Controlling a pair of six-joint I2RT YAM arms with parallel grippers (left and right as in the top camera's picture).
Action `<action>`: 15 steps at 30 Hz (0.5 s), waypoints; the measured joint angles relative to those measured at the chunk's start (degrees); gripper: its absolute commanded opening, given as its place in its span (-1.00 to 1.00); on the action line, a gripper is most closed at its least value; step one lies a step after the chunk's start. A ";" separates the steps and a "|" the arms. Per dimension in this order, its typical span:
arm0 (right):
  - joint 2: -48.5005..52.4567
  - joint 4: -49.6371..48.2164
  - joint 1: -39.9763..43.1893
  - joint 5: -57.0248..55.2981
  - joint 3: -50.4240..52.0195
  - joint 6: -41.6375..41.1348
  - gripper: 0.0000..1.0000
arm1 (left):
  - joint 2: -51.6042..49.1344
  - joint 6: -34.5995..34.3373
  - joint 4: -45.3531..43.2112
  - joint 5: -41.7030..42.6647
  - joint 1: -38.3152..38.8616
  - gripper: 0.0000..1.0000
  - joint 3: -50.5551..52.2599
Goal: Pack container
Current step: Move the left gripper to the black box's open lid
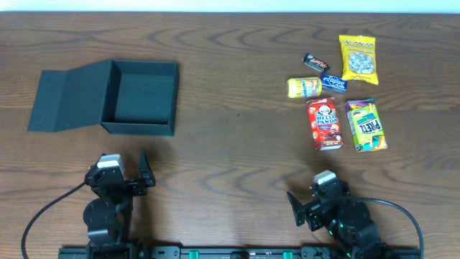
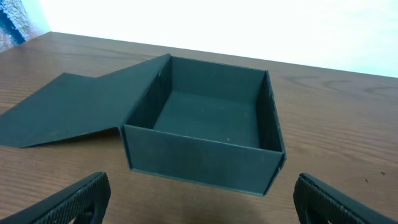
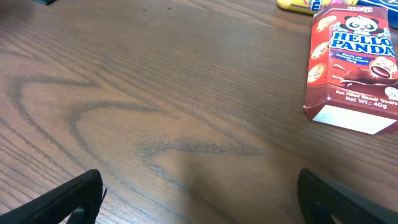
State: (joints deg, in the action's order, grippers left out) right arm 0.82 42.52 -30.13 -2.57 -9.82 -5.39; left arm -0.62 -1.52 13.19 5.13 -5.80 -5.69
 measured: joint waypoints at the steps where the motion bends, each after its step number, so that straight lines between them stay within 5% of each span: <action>1: 0.00 0.00 0.00 0.00 0.00 0.02 0.99 | 0.00 0.00 0.00 0.00 0.00 0.90 0.00; 15: 0.02 0.00 0.00 0.00 0.00 0.02 0.98 | 0.00 -3.02 -1.88 2.82 0.00 0.91 0.37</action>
State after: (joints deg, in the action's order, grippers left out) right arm 0.84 42.52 -30.13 -2.57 -9.82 -5.37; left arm -0.62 -4.54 11.31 7.94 -5.80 -5.32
